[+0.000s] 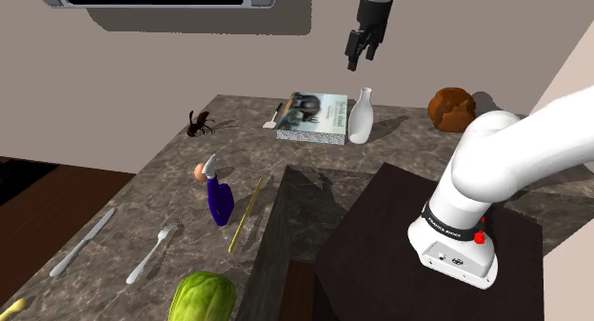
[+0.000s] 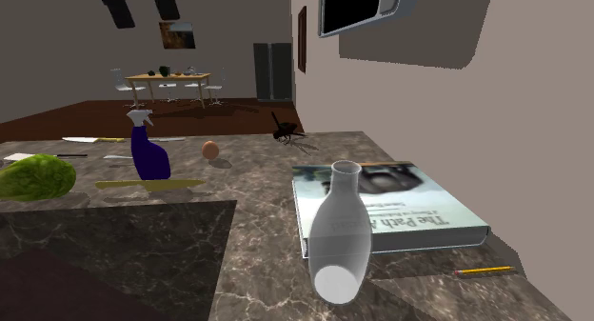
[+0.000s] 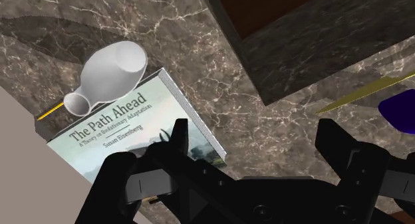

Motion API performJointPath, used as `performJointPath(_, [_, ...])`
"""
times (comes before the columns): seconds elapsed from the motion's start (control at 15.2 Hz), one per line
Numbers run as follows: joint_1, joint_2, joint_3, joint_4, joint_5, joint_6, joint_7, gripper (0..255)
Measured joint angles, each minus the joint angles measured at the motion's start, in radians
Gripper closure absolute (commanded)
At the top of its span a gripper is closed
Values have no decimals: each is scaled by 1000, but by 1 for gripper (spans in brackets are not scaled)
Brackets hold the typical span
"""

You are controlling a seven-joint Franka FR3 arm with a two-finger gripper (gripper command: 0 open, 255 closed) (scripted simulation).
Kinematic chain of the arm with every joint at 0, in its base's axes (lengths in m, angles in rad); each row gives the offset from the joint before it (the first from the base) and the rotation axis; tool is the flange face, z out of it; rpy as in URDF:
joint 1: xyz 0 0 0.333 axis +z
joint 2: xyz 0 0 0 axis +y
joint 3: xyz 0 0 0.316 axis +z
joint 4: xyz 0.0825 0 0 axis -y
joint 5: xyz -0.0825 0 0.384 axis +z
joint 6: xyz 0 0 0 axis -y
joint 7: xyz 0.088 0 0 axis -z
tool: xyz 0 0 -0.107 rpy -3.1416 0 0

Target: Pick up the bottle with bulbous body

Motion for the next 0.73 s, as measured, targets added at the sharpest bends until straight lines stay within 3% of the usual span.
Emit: performJointPath(0.73, [-36, 223, -255, -12, -43, 252, -226, 0])
